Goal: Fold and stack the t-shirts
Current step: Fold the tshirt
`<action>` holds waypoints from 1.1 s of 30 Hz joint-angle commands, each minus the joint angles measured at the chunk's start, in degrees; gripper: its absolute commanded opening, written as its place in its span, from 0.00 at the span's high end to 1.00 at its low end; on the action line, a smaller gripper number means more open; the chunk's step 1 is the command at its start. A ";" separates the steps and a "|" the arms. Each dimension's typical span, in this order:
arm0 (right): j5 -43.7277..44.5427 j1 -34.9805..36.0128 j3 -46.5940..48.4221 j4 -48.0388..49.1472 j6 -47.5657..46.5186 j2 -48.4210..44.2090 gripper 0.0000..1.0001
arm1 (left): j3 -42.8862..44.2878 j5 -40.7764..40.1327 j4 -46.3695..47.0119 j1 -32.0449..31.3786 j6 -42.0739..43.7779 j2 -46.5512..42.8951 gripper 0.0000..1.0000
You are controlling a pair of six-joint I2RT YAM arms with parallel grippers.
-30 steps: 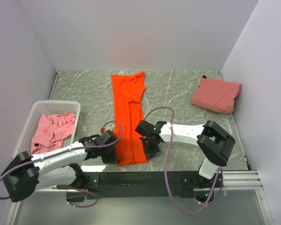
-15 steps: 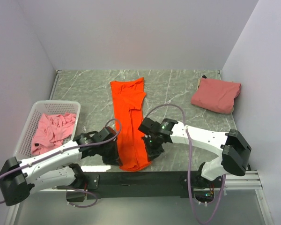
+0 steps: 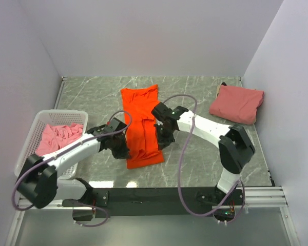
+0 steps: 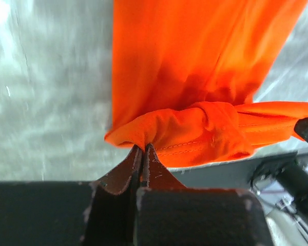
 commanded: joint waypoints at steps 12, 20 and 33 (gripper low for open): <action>0.42 -9.94 25.04 -1.39 -10.56 19.00 1.00 | 22.38 -3.07 4.70 12.82 18.11 20.99 0.99; -0.02 -13.72 35.59 -3.95 -11.88 27.17 1.00 | 33.63 -1.31 3.56 16.34 22.86 32.23 0.99; -3.88 -15.39 44.57 -4.30 -12.24 35.97 1.00 | 37.24 0.54 6.90 19.33 26.20 38.75 0.99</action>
